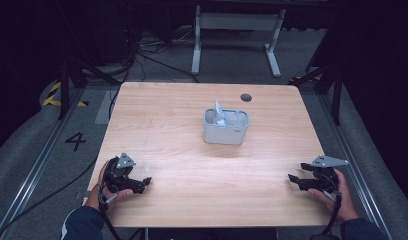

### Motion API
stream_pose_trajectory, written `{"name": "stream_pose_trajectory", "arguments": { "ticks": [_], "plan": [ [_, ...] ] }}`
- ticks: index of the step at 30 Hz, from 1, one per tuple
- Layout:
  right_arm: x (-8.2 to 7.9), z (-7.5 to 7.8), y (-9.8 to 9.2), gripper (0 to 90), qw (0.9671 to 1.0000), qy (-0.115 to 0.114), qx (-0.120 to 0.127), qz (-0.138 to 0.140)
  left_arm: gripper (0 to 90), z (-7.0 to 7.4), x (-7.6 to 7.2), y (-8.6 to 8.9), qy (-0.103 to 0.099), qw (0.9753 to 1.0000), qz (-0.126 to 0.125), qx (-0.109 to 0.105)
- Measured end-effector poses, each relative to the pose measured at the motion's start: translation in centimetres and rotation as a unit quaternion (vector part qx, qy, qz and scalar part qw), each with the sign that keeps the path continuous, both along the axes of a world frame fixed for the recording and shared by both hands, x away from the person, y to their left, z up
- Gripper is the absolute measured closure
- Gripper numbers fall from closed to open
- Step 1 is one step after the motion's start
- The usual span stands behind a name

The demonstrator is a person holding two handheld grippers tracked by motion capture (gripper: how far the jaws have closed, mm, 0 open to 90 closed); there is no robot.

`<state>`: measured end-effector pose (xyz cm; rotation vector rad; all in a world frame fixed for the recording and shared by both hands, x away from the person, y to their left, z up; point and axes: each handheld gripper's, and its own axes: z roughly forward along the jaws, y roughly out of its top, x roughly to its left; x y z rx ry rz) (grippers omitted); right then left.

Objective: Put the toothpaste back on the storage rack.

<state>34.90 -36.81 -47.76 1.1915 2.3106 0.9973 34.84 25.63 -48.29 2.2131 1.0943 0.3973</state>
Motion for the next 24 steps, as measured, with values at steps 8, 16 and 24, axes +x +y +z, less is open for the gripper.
{"name": "stream_pose_trajectory", "arguments": {
  "ticks": [8,16,24],
  "plan": [
    [-0.53,-0.82,-0.59,27.1,0.9997,-0.012,0.017,-0.016,0.3,0.01,0.05,-0.01,0.001,1.0,-0.001,0.0],
    [-0.49,-0.86,-0.48,24.6,0.9997,-0.013,0.01,-0.019,0.4,-0.01,-0.09,-0.1,-0.003,1.0,0.008,0.0],
    [-0.39,-0.86,-0.35,22.8,0.9995,-0.012,0.01,-0.027,0.4,0.0,-0.12,-0.09,-0.003,1.0,0.009,0.001]
  ]
}}
